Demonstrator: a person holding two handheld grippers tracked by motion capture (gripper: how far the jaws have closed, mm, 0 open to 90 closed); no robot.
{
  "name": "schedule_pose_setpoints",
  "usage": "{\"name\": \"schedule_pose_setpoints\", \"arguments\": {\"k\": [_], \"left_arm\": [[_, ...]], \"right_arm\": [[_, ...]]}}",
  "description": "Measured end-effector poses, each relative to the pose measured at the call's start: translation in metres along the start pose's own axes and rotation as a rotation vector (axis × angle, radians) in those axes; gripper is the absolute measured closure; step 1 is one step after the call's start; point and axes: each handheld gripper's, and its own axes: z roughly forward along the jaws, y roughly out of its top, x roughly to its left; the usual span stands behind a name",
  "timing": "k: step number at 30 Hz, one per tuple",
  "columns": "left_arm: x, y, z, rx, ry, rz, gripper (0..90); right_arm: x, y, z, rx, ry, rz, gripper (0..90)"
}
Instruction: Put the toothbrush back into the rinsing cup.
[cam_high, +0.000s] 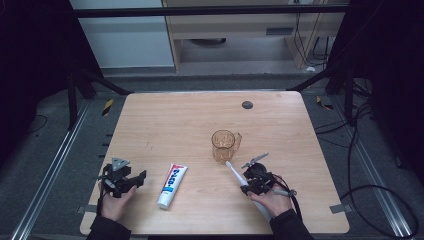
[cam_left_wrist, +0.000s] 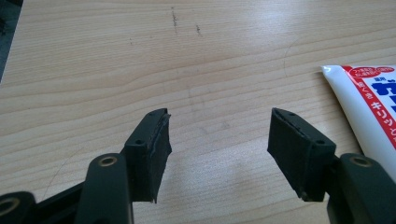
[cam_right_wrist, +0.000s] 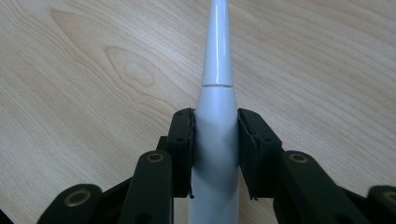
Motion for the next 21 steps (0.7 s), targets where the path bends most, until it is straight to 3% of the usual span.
{"name": "schedule_pose_setpoints", "arguments": {"k": [21], "left_arm": [[0.0, 0.0, 0.0, 0.0, -0.001, -0.003, 38.1]], "right_arm": [[-0.007, 0.001, -0.036, -0.204, 0.02, 0.037, 67.8]]}}
